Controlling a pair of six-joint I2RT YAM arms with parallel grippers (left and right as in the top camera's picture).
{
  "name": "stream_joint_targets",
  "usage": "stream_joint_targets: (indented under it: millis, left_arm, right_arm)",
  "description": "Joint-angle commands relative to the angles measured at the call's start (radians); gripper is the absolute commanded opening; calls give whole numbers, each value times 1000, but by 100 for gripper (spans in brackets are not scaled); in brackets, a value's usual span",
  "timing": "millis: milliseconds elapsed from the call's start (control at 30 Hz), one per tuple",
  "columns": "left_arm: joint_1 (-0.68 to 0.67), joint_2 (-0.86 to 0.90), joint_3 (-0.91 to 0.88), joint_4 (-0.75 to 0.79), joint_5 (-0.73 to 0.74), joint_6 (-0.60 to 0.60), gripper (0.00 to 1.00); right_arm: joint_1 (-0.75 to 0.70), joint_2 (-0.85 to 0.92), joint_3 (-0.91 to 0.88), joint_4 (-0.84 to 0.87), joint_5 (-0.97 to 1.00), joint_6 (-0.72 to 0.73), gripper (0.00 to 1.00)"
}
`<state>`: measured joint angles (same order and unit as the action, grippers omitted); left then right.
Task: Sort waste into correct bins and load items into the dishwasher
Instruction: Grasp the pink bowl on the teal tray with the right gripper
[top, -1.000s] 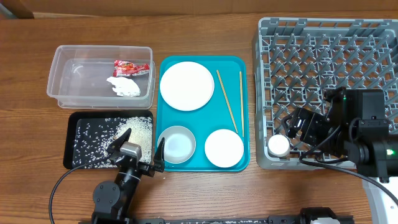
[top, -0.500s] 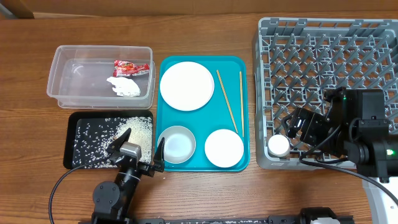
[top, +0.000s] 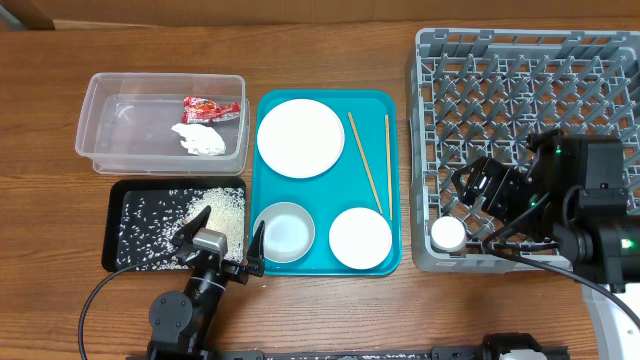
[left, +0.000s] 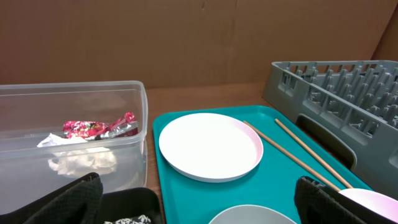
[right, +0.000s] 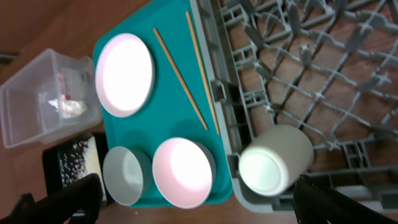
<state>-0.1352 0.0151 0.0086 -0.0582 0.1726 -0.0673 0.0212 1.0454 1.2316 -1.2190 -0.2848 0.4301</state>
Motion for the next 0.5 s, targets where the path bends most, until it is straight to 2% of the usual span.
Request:
stream_joint_targets:
  millis: [0,100,200,233,333,367,467]
  left_arm:
    - [7,-11,-4,2,11,8,100]
    - [7,-11,-4,2,11,8,100]
    - [7,-11,-4,2,11,8,100]
    - [7,-11,-4,2,11,8,100]
    - [7,-11,-4,2,11,8,100]
    - [7,-11,-4,2,11,8,100]
    - [7,-11,-4,2,11,8,100]
  right_arm:
    - [-2,0,25,21,-51,11,100]
    - [28,5,25,-9,-172,-78,100]
    - [148,16,23,-63,-145,-114,99]
    - [205,20,16,-69,-108,-112,91]
    - [370,37,-25,-56,16,-47,75]
    - [448,51,-54,-40,78,4,72]
    - [572,100,-118,10,167,77,72]
